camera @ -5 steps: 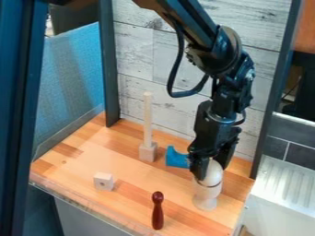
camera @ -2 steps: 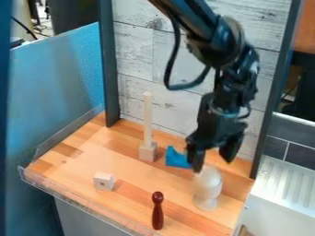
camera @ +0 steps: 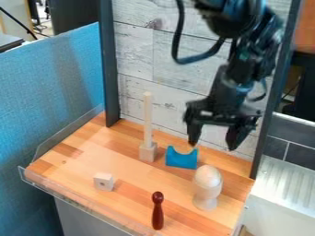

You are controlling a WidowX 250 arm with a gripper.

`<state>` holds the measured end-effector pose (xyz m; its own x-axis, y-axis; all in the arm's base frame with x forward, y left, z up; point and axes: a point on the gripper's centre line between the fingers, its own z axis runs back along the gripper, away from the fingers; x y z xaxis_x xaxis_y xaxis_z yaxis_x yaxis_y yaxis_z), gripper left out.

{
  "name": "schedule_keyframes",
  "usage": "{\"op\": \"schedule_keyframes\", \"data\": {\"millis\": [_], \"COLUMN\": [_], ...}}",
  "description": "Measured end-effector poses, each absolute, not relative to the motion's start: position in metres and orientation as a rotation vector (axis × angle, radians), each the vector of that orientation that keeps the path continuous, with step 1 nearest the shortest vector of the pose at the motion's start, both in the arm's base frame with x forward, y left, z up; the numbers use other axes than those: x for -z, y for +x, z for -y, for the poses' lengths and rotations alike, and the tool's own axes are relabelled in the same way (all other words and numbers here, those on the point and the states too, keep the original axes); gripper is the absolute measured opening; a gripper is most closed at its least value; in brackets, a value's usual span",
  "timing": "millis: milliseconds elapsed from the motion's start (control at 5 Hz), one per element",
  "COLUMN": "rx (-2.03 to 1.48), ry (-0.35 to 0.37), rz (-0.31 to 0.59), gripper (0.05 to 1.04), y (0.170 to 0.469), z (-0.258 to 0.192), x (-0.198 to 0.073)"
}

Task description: Put the ball on the cup

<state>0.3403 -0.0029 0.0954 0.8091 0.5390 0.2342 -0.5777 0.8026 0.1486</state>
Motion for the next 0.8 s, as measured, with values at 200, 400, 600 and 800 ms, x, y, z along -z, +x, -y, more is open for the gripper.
{"op": "schedule_keyframes", "data": {"millis": [200, 400, 600, 800], "rx": [-0.587, -0.589, -0.589, -0.589], "ry": [0.223, 0.225, 0.224, 0.225], "rz": [0.178, 0.176, 0.175, 0.176], "gripper": [1.0, 1.0, 1.0, 1.0], "y": [0.3398, 0.3394, 0.3393, 0.3394], "z": [0.0031, 0.0028, 0.003, 0.0028], "x": [-0.0964, -0.0965, -0.0964, -0.0965]}}
